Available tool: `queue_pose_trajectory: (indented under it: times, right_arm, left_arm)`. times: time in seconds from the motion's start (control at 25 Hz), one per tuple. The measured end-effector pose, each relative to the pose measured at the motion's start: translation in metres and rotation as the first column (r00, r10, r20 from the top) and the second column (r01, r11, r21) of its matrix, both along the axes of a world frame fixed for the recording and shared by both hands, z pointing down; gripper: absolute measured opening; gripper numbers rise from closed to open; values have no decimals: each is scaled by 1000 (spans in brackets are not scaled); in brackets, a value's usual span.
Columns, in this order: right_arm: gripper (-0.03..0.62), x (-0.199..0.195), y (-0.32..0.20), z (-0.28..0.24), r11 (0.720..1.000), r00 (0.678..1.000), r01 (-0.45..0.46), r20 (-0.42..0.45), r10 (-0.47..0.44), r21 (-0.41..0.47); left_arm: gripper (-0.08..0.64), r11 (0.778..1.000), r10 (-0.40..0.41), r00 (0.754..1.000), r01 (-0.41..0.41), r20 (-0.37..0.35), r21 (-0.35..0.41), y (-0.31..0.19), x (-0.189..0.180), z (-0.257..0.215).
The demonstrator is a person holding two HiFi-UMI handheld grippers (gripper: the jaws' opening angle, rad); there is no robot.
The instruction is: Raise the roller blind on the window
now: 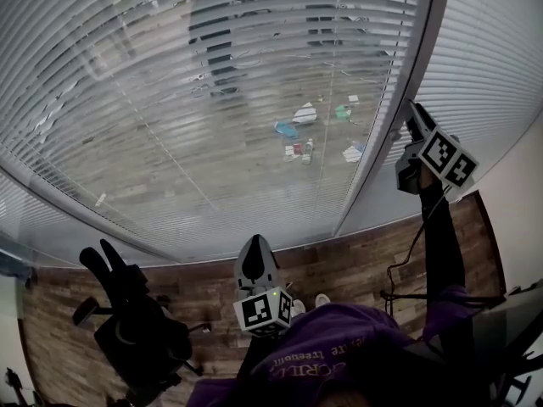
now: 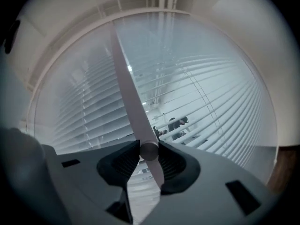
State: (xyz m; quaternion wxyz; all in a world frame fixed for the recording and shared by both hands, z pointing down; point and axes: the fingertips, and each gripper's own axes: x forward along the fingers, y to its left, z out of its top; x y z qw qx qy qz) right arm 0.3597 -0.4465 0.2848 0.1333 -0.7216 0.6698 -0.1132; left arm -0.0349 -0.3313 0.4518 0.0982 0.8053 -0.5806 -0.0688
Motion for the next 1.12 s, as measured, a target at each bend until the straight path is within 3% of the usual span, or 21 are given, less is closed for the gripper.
queue_pose_trajectory:
  times: [0.2,0.32,0.56,0.72,0.76,0.8,0.84,0.92,0.96,1.04,1.12]
  right_arm:
    - [120,5,-1,2,999,981,18,195,-24,33]
    - [120,8,-1,5,998,937,19,348,-38,60]
    - [120,12,1,10,992,783,-3,617,-77,127]
    - [120,15,-1,16,987,642,-2,757,-122,160]
    - [120,15,-2,15,986,635,10,761,-135,167]
    - [120,14,-2,14,985,667,27,731,-144,169]
    - [120,12,-3,12,985,734,51,663,-148,164]
    - [120,5,-3,9,987,888,100,436,-144,122]
    - [120,2,-2,8,989,942,112,308,-135,92]
    - [132,-2,0,9,994,991,107,77,-109,34]
    - [135,-3,0,10,996,988,89,-122,-91,-22]
  left_arm:
    - [2,1000,-2,1000,2,1,0,0,1,1]
    - [2,1000,-2,1000,2,1,-1,0,1,1]
    - [2,1000,-2,1000,2,-1,-2,1,-2,1]
    - [2,1000,-4,1000,4,-3,1,0,-3,2]
    - [2,1000,-5,1000,5,-4,0,-1,-3,2]
    - [2,1000,-4,1000,4,-4,0,-1,-3,2]
    - [2,1000,-3,1000,3,-3,0,-2,-2,2]
    - [2,1000,1,1000,-1,0,1,-3,-2,3]
    - [2,1000,4,1000,-4,2,1,-3,-1,3]
    - [2,1000,9,1000,-9,5,3,-4,-1,3]
    - [2,1000,14,1000,-14,4,3,-4,1,3]
